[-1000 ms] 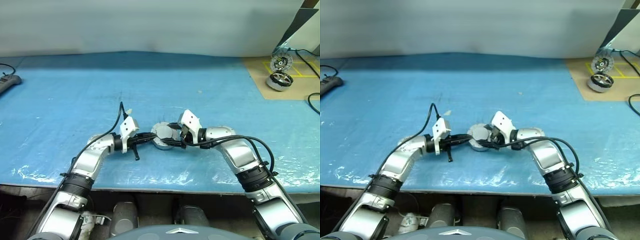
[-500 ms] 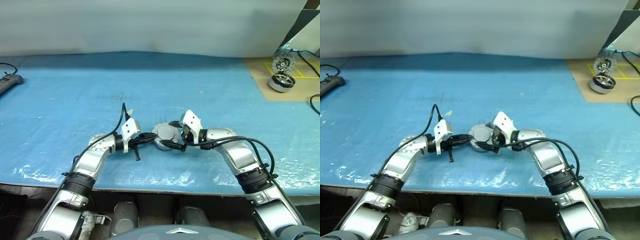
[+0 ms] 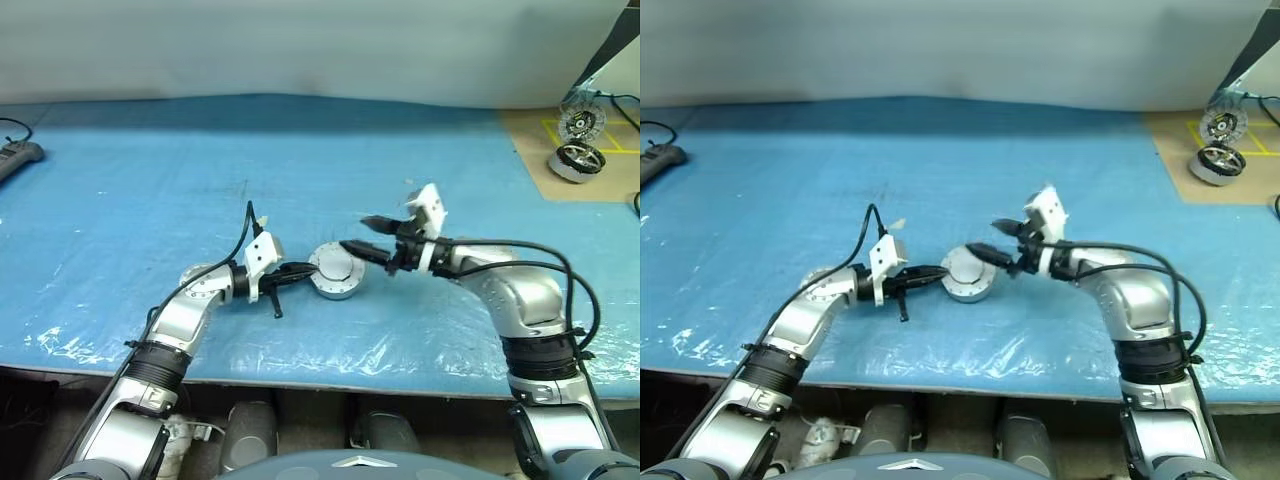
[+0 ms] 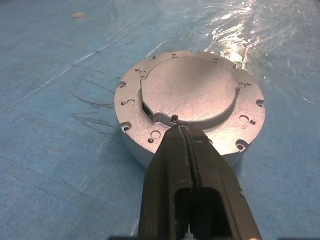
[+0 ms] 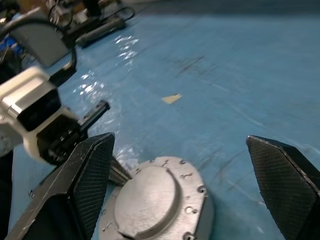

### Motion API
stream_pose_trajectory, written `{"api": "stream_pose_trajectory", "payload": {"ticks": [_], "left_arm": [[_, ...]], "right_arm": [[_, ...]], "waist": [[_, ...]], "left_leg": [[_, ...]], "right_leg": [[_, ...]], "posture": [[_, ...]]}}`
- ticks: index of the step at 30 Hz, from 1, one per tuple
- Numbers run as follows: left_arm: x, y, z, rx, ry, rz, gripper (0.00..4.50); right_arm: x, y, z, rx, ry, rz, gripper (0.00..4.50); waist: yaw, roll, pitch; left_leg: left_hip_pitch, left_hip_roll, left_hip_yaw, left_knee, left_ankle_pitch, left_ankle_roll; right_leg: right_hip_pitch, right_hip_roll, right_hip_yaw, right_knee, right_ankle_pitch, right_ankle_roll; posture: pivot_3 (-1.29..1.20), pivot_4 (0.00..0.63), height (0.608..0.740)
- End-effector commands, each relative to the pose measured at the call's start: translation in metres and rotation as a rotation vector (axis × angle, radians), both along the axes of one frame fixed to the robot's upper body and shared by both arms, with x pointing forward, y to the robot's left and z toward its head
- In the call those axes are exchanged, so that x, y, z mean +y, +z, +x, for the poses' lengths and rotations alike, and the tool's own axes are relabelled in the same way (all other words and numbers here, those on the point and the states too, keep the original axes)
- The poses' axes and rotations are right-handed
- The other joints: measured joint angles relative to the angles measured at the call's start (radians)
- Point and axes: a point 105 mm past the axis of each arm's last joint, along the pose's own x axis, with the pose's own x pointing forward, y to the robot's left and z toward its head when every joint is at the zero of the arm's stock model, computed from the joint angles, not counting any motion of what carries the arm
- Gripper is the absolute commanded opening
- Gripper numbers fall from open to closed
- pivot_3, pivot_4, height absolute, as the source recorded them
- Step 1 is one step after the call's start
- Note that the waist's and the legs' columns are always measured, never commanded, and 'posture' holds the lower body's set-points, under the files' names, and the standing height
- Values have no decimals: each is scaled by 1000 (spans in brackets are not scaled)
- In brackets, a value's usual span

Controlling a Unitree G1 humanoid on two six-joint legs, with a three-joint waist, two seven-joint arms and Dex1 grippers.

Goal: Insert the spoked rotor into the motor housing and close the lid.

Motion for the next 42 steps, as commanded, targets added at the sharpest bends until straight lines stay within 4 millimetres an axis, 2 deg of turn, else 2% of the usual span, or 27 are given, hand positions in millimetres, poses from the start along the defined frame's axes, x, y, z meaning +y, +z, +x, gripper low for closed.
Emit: {"api": "stream_pose_trajectory", "payload": {"ticks": [1, 3, 6, 12, 15, 19, 28, 31, 35, 42], "left_arm": [[-1, -13, -6, 42, -9, 41, 0], [-2, -13, -3, 43, -11, 41, 0], [-5, -10, 1, 44, -20, 43, 0], [-7, -2, 10, 37, -27, 45, 0], [-9, -1, 11, 40, -36, 44, 0], [-11, -4, 15, 44, -33, 49, 0], [-7, -19, 22, 51, -20, 66, 0], [-6, -21, 24, 49, -18, 65, 0], [-4, -23, 25, 48, -17, 67, 0], [-2, -21, 28, 45, -20, 62, 0]], "right_arm": [[-28, -11, -2, 122, -124, 111, 4460], [-35, -27, -11, 269, -149, 205, 4460], [-27, -50, -35, 456, -86, 279, 4460], [-19, -75, -50, 571, -92, 292, 4460], [-8, -82, -51, 596, -83, 302, 4460], [1, -86, -41, 591, -107, 325, 4460], [22, -86, -31, 595, -89, 406, 4460], [25, -84, -31, 589, -74, 419, 3853], [30, -82, -33, 586, -50, 423, 2496], [33, -79, -32, 579, -51, 435, 2387]], "waist": [[2, 0, 0], [2, 0, 0], [5, 2, 0], [17, 4, 1], [18, 4, 1], [17, 4, 1], [17, 3, 0], [17, 3, 0], [18, 3, 0], [17, 3, 0]], "left_leg": [[1, 0, 0, 0, -1, -2], [1, 0, 0, 0, -1, -2], [2, 0, 0, 0, -1, -2], [2, 1, 0, 3, -1, -3], [5, 1, 0, 3, -1, -3], [7, 1, 0, 3, 1, -6], [7, 1, 0, 2, 1, -7], [7, 1, 0, 2, 1, -7], [7, 1, 0, 2, 1, -7], [8, 1, 0, 2, 1, -7]], "right_leg": [[1, 0, 0, 0, 0, 0], [2, 0, 0, 0, 0, 0], [1, 0, -1, 0, 0, 0], [2, 0, -1, 2, 0, 0], [5, 0, -1, 1, 0, 0], [6, 0, -1, 1, 0, 0], [7, 0, -1, 1, 0, 0], [7, 0, -1, 1, 0, 0], [7, 0, -1, 1, 0, 0], [7, 0, -1, 1, 0, 0]], "posture": [[0, 150, 740], [0, 150, 740], [0, 150, 740], [0, 150, 740], [0, 150, 740], [0, 150, 740], [0, 150, 740], [0, 150, 740], [0, 150, 740], [0, 150, 740]]}}
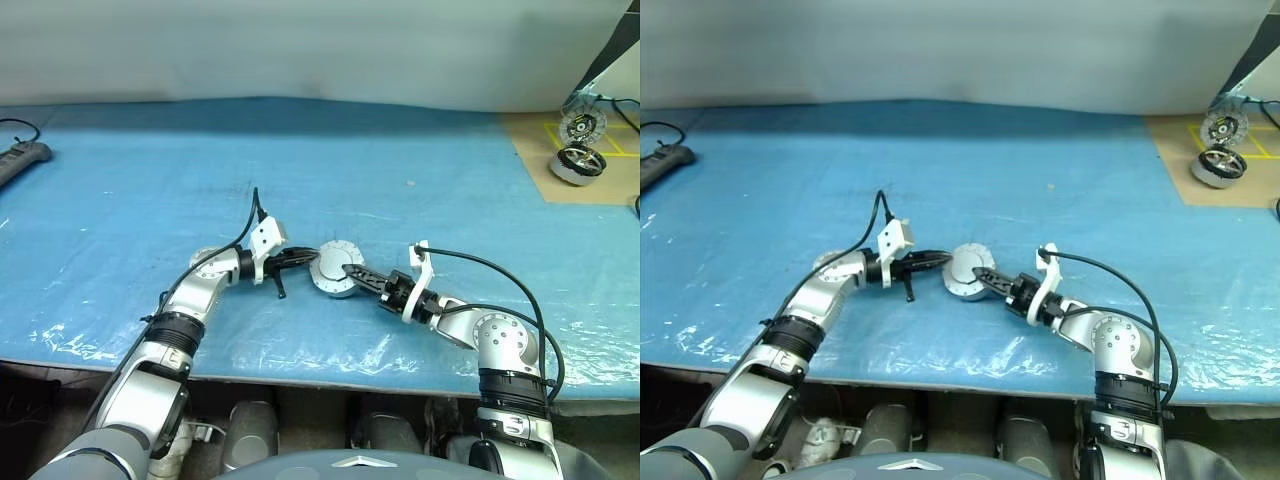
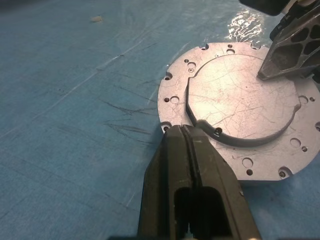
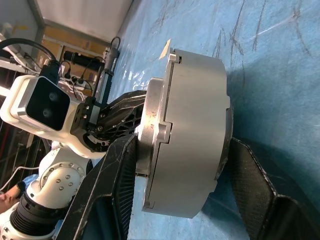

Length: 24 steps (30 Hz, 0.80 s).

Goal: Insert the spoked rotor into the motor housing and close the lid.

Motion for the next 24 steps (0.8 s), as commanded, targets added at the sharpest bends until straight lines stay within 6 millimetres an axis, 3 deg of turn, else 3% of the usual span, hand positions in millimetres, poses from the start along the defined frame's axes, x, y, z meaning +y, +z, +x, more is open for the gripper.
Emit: {"api": "stream_pose_trajectory", "payload": {"ticks": [1, 6, 9, 16, 21, 24], "left_arm": [[1, -16, -5, 58, -10, 52, 0], [0, 14, -3, 78, -18, -79, 0], [7, 50, 5, 142, 28, -232, 0], [35, 66, -4, 282, 142, -388, 0], [42, 63, 5, 440, 257, -516, 0], [41, 63, 6, 537, 274, -622, 602]], "right_arm": [[8, 5, -1, -15, 19, 21, 2387], [8, 3, 0, -1, -7, 35, 2385], [2, 1, 8, 24, -65, 50, 2385], [5, 4, 11, 34, -80, 93, 2385], [-1, 42, 28, -60, -161, 242, 2385], [-2, 70, 36, -124, -191, 334, 2385]], "waist": [[0, 0, 0], [-3, 0, 0], [-6, 0, 1], [-18, 0, 1], [-19, 2, 4], [-18, 4, 8]], "left_leg": [[0, 0, 0, 0, 0, 0], [0, 0, 0, 0, 0, 0], [-3, 0, 0, -1, 0, -1], [-11, 0, 0, -1, 1, -1], [-13, 0, 0, 1, 1, -1], [-15, 0, 0, 3, 1, -1]], "right_leg": [[0, 0, 0, 0, 0, 0], [-1, 0, 0, 0, 0, 0], [-4, 0, 0, 1, 0, 0], [-12, 0, -1, 2, 0, -1], [-12, 0, -3, 2, 1, -1], [-13, 0, -3, 2, 1, -2]], "posture": [[0, 150, 740], [0, 150, 740], [0, 150, 740], [0, 150, 740], [0, 150, 740], [0, 150, 740]]}}
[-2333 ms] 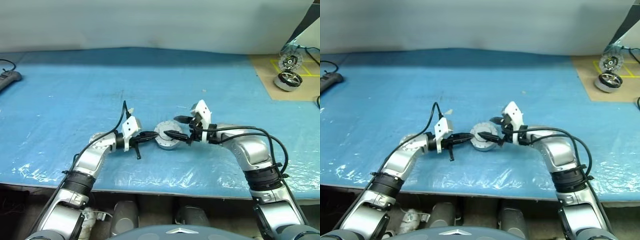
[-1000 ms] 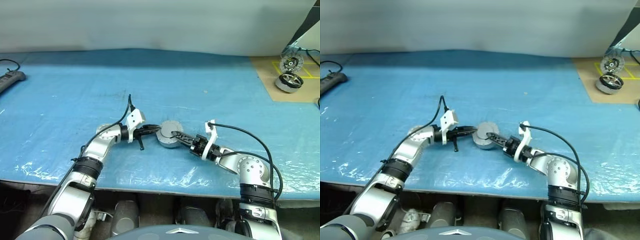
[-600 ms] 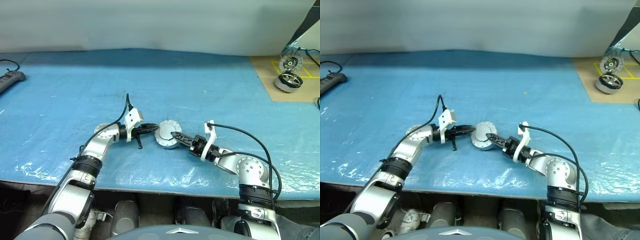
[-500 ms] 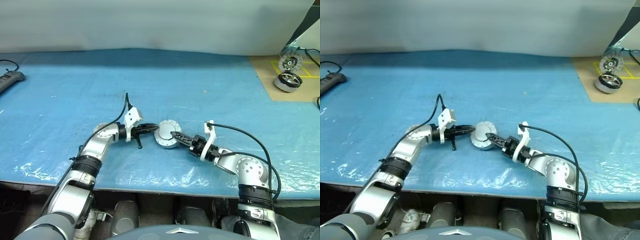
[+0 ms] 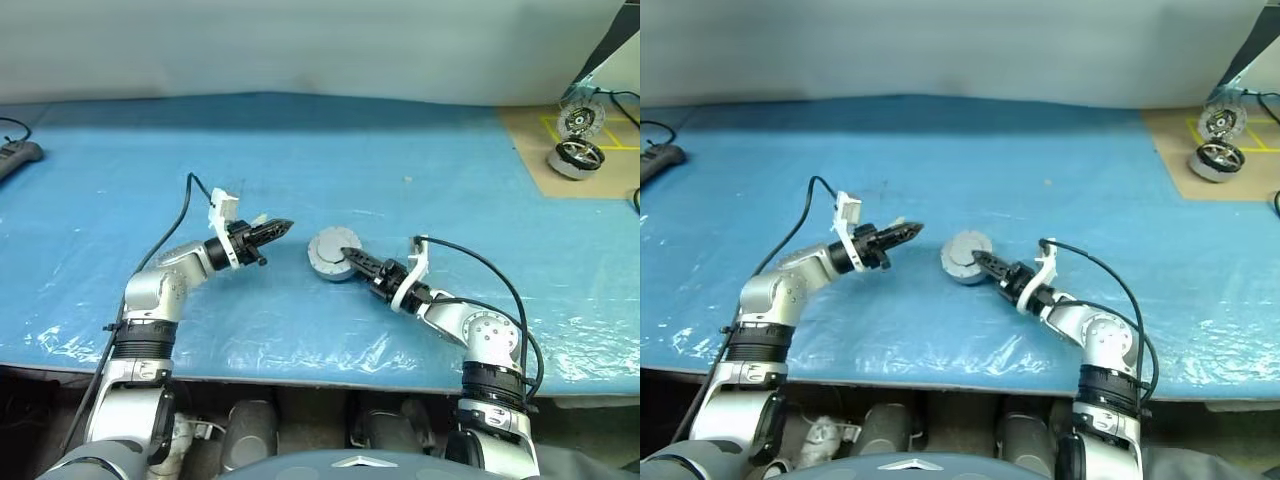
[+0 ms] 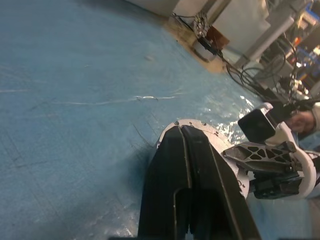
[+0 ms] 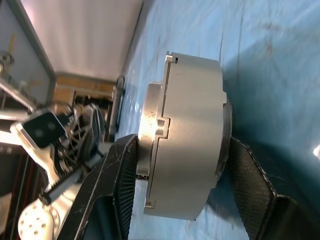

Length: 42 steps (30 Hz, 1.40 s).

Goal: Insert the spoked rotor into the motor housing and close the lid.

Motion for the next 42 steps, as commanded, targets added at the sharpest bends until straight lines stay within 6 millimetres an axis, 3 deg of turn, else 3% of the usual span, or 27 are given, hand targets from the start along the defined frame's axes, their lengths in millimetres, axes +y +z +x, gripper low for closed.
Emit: {"api": "stream_pose_trajectory", "payload": {"ticks": [1, 7, 10, 12, 20, 27, 35, 42], "left_arm": [[-1, 16, 0, 53, 1, -148, 899], [-20, 50, -10, 133, -81, -370, 2969], [-20, 56, -9, 164, -63, -448, 4000], [-21, 56, -11, 189, -72, -471, 4419], [-19, 44, -10, 273, -50, -497, 4419], [-44, 54, -16, 264, -156, -547, 4419], [-64, 32, -3, 332, -132, -538, 4419], [-83, 32, 0, 334, -159, -582, 4419]], "right_arm": [[0, 58, 12, -182, -34, 153, 2385], [9, 82, 13, -219, -10, 222, 2385], [9, 93, 13, -248, 6, 237, 2385], [9, 99, 13, -261, 15, 238, 2385], [11, 114, 9, -305, 57, 240, 2385], [12, 112, 8, -291, 74, 216, 2385], [10, 109, 8, -274, 72, 195, 2385], [9, 108, 7, -270, 73, 179, 2385]], "waist": [[-1, 1, 2], [-1, 0, 3], [-1, 0, 3], [-2, 0, 4], [0, 0, 5], [4, -1, 5], [3, -1, 5], [6, -2, 6]], "left_leg": [[-1, 0, 0, 0, 0, 0], [-5, 0, 0, 0, 2, 4], [-6, 0, -1, 0, 2, 4], [-6, 0, -1, 1, 2, 3], [-6, 0, -3, 6, 0, -1], [-7, 0, -3, 8, 0, -1], [-7, -1, -5, 8, 0, -1], [-10, -2, -7, 10, 0, -1]], "right_leg": [[-1, 0, 0, 0, 0, 0], [-6, 0, -2, 7, -1, -1], [-7, 0, -4, 8, -1, -2], [-7, 0, -4, 8, -1, -1], [-6, 0, -4, 10, 1, 3], [-6, 0, -4, 11, 2, 5], [-6, 0, -4, 11, 3, 7], [-5, 0, -4, 11, 4, 9]], "posture": [[0, 150, 740], [0, 150, 740], [0, 150, 740], [0, 150, 740], [0, 150, 740], [0, 150, 740], [0, 150, 740], [0, 150, 740]]}}
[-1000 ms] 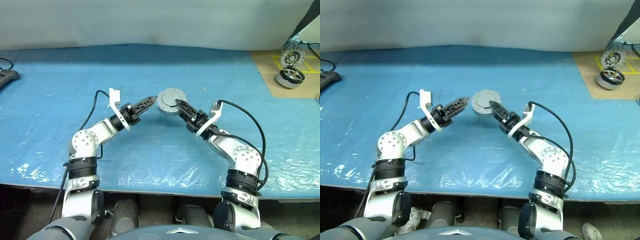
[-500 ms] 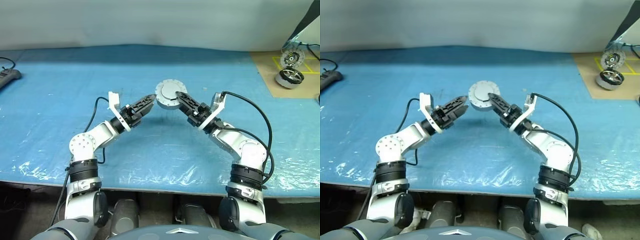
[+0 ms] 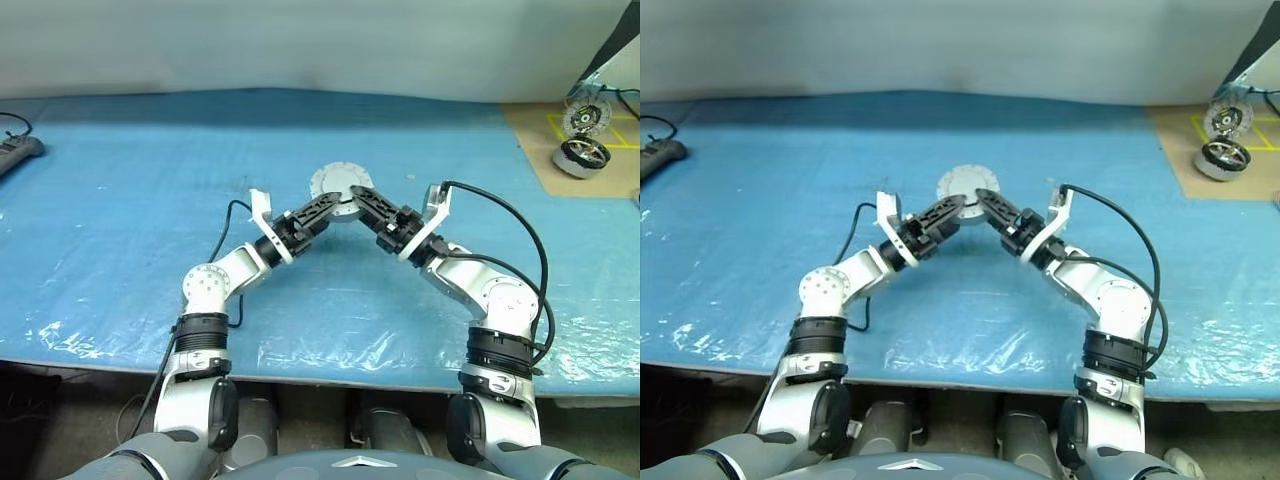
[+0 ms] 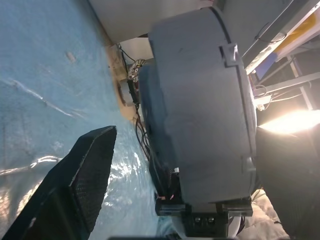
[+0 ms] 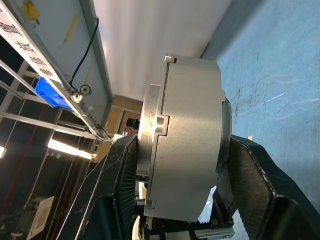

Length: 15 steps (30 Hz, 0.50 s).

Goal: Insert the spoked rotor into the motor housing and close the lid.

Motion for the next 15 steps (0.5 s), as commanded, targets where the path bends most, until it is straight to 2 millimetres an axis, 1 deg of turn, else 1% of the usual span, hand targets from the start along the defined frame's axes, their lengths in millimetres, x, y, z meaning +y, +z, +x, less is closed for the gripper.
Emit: {"api": "stream_pose_trajectory", "payload": {"ticks": [1, 6, 10, 13, 14, 15], "left_arm": [[-9, 7, -1, -39, -14, -19, 4419], [-16, 10, -4, -51, -38, -37, 4419], [-16, 7, 1, -44, -3, -34, 4419], [-8, 15, 9, -57, 41, -53, 3860], [-7, 16, 11, -56, 51, -58, 3592], [-6, 17, 12, -54, 57, -61, 3592]], "right_arm": [[1, 28, -8, -111, 30, 50, 2385], [2, 25, -8, -101, 35, 30, 2385], [1, 25, -7, -96, 27, 36, 2385], [1, 24, -7, -94, 26, 36, 2385], [1, 24, -7, -94, 27, 36, 2385], [1, 24, -7, -93, 28, 35, 2385]], "waist": [[0, 0, 0], [1, 0, 0], [1, 0, 0], [3, 0, 0], [3, 0, 0], [3, 0, 0]], "left_leg": [[0, 0, 0, 0, 0, 0], [0, 0, 0, 0, 0, 0], [0, 0, 0, 0, 0, 0], [0, 0, 0, 1, 0, 0], [0, 0, 0, 1, 0, 0], [0, 0, 0, 2, 0, 0]], "right_leg": [[0, 0, 0, 0, 0, 0], [0, 0, 0, 0, 0, 0], [0, 0, 0, 0, 0, 0], [0, 0, 0, 0, 0, 0], [0, 0, 0, 1, 0, 0], [0, 0, 0, 1, 0, 0]], "posture": [[0, 150, 740], [0, 150, 740], [0, 150, 740], [0, 150, 740], [0, 150, 740], [0, 150, 740]]}}
